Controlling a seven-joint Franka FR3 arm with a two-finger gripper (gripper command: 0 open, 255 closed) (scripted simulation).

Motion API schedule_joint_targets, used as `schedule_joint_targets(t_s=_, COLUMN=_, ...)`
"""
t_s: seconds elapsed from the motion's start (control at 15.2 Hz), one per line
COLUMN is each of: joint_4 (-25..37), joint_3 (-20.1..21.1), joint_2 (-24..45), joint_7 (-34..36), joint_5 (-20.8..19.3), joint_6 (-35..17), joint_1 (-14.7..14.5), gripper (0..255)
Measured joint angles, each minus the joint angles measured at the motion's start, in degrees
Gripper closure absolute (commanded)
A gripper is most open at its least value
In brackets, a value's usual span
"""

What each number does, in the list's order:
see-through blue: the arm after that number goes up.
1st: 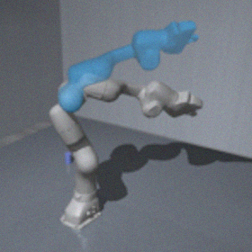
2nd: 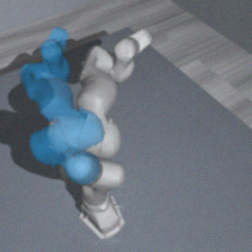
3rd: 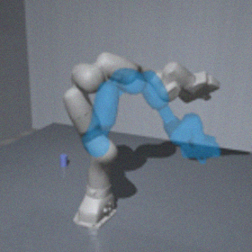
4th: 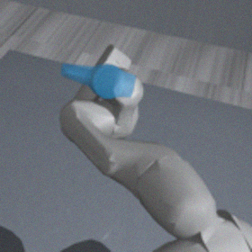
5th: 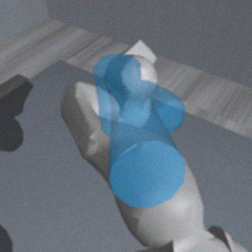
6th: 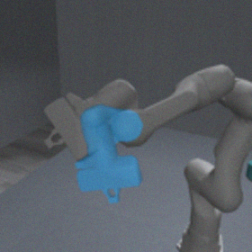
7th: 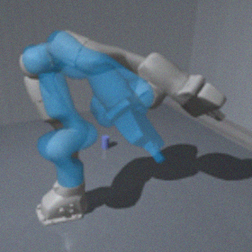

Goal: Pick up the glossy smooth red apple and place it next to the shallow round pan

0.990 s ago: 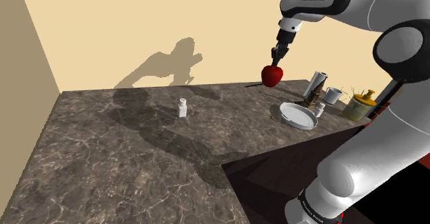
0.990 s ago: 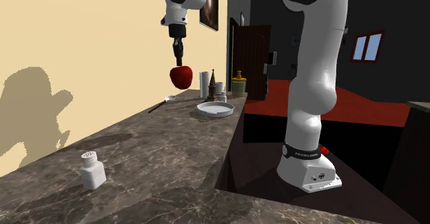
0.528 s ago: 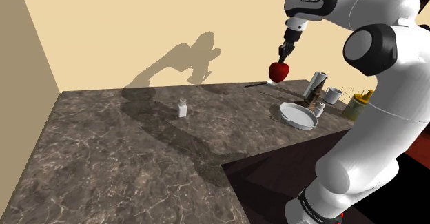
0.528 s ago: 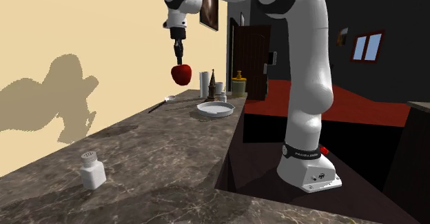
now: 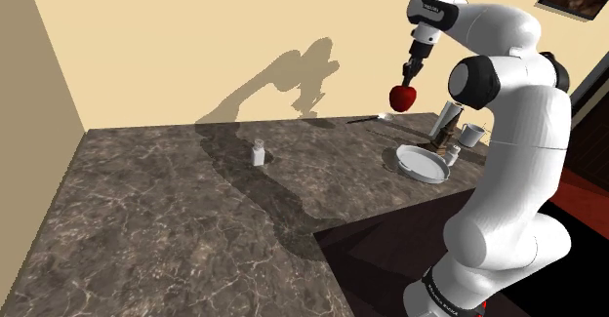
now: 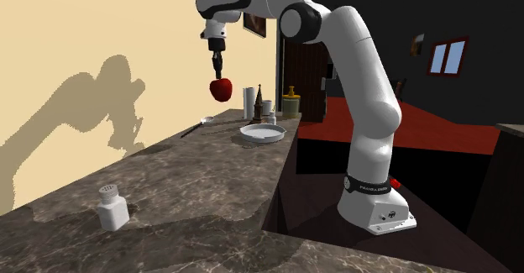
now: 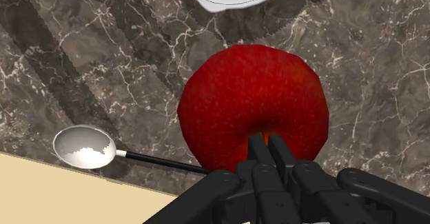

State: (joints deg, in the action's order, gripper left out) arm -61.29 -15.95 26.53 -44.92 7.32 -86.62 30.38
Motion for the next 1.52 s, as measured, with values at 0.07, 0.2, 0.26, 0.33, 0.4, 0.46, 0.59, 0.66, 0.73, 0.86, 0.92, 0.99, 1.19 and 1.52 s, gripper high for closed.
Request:
schedule_joint_targets(t_s=0.07, joint_4=-1.0, joint_3=0.0, joint_2=-0.1, joint_7=-0.3, joint_5=0.0, joint_6=-0.9, joint_1=0.1, gripper=255)
schedule_joint_targets(t_s=0.2, joint_4=-2.8, joint_3=-0.1, joint_2=-0.3, joint_7=-0.5, joint_5=0.0, joint_6=-2.6, joint_1=0.0, gripper=255)
schedule_joint_targets(t_s=0.26, joint_4=-4.3, joint_3=-0.1, joint_2=-0.8, joint_7=-0.5, joint_5=-0.2, joint_6=-3.6, joint_1=-0.2, gripper=255)
schedule_joint_targets(t_s=0.33, joint_4=-5.4, joint_3=-0.1, joint_2=-0.9, joint_7=-0.5, joint_5=-0.2, joint_6=-4.5, joint_1=-0.3, gripper=255)
schedule_joint_targets(t_s=0.4, joint_4=-6.6, joint_3=-0.1, joint_2=-1.3, joint_7=-0.5, joint_5=-0.3, joint_6=-5.4, joint_1=-0.4, gripper=255)
schedule_joint_targets(t_s=0.46, joint_4=-7.5, joint_3=-0.1, joint_2=-1.3, joint_7=-0.5, joint_5=-0.3, joint_6=-6.2, joint_1=-0.5, gripper=255)
schedule_joint_targets(t_s=0.59, joint_4=-9.5, joint_3=-0.1, joint_2=-1.7, joint_7=-0.5, joint_5=-0.4, joint_6=-7.8, joint_1=-0.8, gripper=255)
schedule_joint_targets(t_s=0.66, joint_4=-11.1, joint_3=-0.1, joint_2=-2.2, joint_7=-0.5, joint_5=-0.5, joint_6=-8.9, joint_1=-1.0, gripper=255)
schedule_joint_targets(t_s=0.73, joint_4=-12.1, joint_3=-0.1, joint_2=-2.4, joint_7=-0.5, joint_5=-0.5, joint_6=-9.8, joint_1=-1.0, gripper=255)
schedule_joint_targets(t_s=0.86, joint_4=-14.5, joint_3=-0.1, joint_2=-2.9, joint_7=-0.6, joint_5=-0.6, joint_6=-11.6, joint_1=-1.2, gripper=255)
schedule_joint_targets(t_s=0.92, joint_4=-15.3, joint_3=-0.1, joint_2=-2.9, joint_7=-0.7, joint_5=-0.6, joint_6=-12.4, joint_1=-1.2, gripper=255)
schedule_joint_targets(t_s=0.99, joint_4=-15.4, joint_3=0.0, joint_2=-2.6, joint_7=-0.6, joint_5=-0.6, joint_6=-12.9, joint_1=-1.3, gripper=255)
schedule_joint_targets(t_s=1.19, joint_4=-17.9, joint_3=0.0, joint_2=-2.5, joint_7=-0.7, joint_5=-0.5, joint_6=-15.4, joint_1=-1.5, gripper=255)
schedule_joint_targets(t_s=1.52, joint_4=-21.3, joint_3=0.1, joint_2=-2.3, joint_7=-0.9, joint_5=-0.4, joint_6=-19.0, joint_1=-1.6, gripper=255)
